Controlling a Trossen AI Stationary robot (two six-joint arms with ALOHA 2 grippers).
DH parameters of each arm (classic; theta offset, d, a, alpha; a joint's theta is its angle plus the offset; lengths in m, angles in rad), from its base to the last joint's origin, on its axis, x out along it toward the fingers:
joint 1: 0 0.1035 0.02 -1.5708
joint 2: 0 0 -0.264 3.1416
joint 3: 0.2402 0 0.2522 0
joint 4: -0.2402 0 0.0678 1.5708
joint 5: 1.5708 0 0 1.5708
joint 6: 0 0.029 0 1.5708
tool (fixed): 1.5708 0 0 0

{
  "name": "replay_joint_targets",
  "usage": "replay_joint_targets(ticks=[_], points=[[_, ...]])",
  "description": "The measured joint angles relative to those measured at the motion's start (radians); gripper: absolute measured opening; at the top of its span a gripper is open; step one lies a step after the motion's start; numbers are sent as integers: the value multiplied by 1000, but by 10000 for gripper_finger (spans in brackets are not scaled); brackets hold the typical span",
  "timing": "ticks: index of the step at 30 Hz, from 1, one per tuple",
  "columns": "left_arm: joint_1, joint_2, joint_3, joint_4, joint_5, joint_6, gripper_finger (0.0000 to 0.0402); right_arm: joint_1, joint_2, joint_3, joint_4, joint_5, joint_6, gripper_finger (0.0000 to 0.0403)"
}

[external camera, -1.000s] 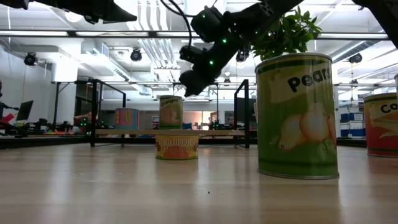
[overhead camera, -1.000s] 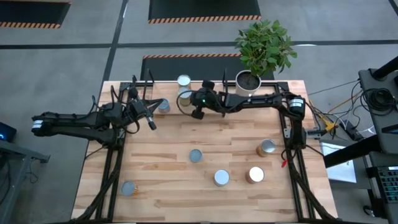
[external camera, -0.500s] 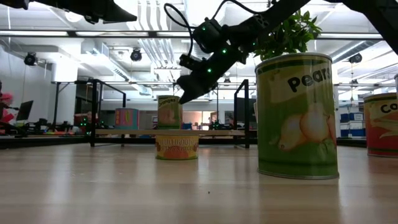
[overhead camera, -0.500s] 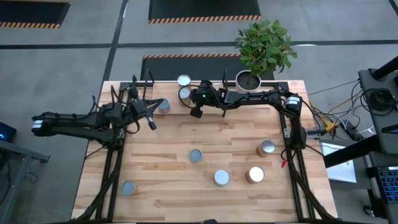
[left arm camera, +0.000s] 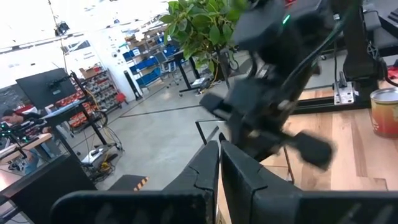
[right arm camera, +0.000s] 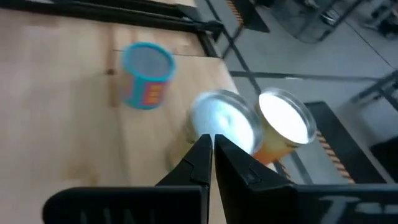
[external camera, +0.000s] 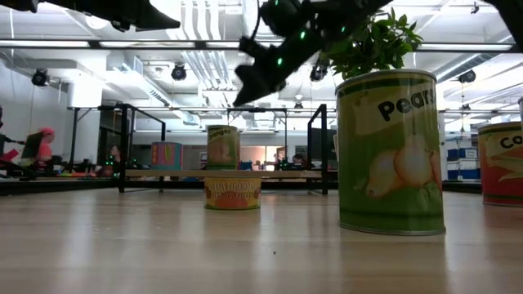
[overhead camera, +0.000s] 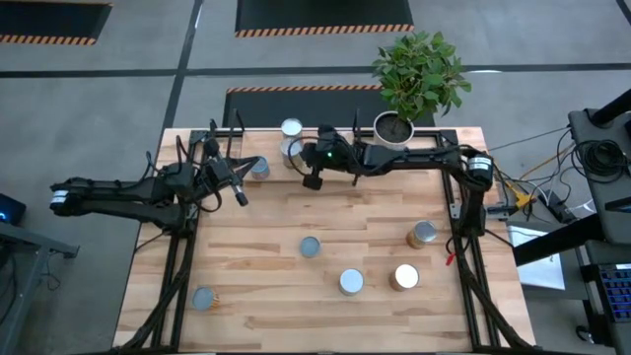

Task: Pick and place cans onto a shelf
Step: Put the canned pears on the shelf

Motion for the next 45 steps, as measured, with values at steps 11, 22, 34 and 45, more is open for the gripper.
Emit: replay_joint_targets(ticks=[11, 22, 34, 45], points=[[0, 26, 0, 3, 0, -2, 0, 213, -113, 0, -278, -23, 36, 9], [0, 68, 0, 1, 0, -24, 0, 433, -166, 0, -620, -62, 213, 9], [-3, 72, 0, 11, 24, -195, 0, 678, -278, -194, -490, -27, 291, 9], [-3, 85, 0, 14, 167, -379, 0, 736, -484, -473, -325, 19, 451, 19]])
